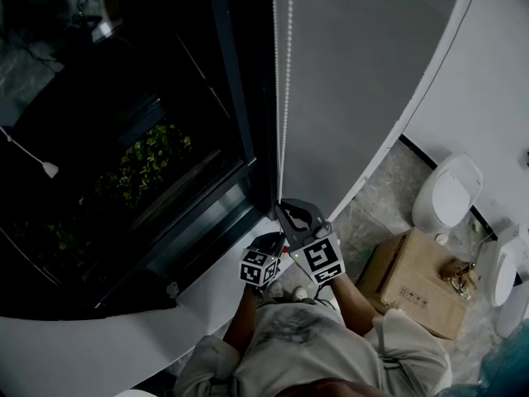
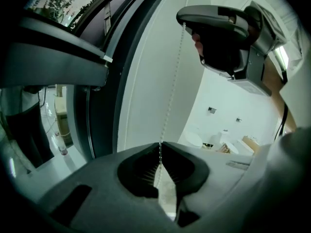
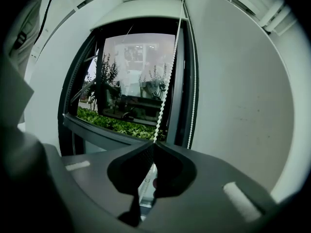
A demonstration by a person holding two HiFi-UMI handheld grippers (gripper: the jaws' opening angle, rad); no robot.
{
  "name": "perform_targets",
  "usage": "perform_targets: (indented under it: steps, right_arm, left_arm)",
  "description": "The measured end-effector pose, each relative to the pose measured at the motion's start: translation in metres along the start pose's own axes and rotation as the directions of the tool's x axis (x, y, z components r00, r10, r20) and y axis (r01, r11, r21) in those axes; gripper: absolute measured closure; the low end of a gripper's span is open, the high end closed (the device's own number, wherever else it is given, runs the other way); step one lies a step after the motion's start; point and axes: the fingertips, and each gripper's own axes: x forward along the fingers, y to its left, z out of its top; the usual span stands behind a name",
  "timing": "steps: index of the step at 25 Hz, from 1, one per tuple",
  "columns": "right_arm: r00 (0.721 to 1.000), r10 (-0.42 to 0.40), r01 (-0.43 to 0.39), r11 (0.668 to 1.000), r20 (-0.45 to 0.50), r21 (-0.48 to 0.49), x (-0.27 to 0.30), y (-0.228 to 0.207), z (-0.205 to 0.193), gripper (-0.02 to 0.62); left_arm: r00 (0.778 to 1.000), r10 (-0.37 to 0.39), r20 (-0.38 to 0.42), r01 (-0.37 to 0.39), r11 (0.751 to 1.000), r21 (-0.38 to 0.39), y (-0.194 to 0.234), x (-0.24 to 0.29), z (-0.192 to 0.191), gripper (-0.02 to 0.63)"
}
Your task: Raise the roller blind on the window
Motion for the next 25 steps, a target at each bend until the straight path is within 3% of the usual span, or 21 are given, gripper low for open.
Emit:
perform_targets:
  steps: [6,14,19,25]
  right_arm:
    - [0.999,0.010,-0.010,1.000,-0.044,0.011,0.002,0.007,-0.025,0.584]
    - [0.999,0.012,-0.012,1.000,-0.047,-0.001,0.000,0.006,-0.027,0.584]
    - [0.999,0.015,-0.015,1.000,-0.039,0.004,0.002,0.003,-0.027,0.584]
    - [0.999,0.018,-0.018,1.000,-0.037,0.006,0.003,0.001,-0.028,0.584]
  left_arm:
    - [0.999,0.010,-0.038,-0.010,1.000,0.003,0.003,0.005,-0.026,0.581]
    - [0.999,0.042,-0.022,-0.042,0.999,0.022,0.000,-0.011,-0.028,0.577]
    - [0.999,0.040,0.031,-0.041,0.999,0.034,-0.004,-0.037,0.002,0.535]
    - [0.985,0.061,0.161,-0.080,0.990,0.114,-0.015,-0.078,0.082,0.529]
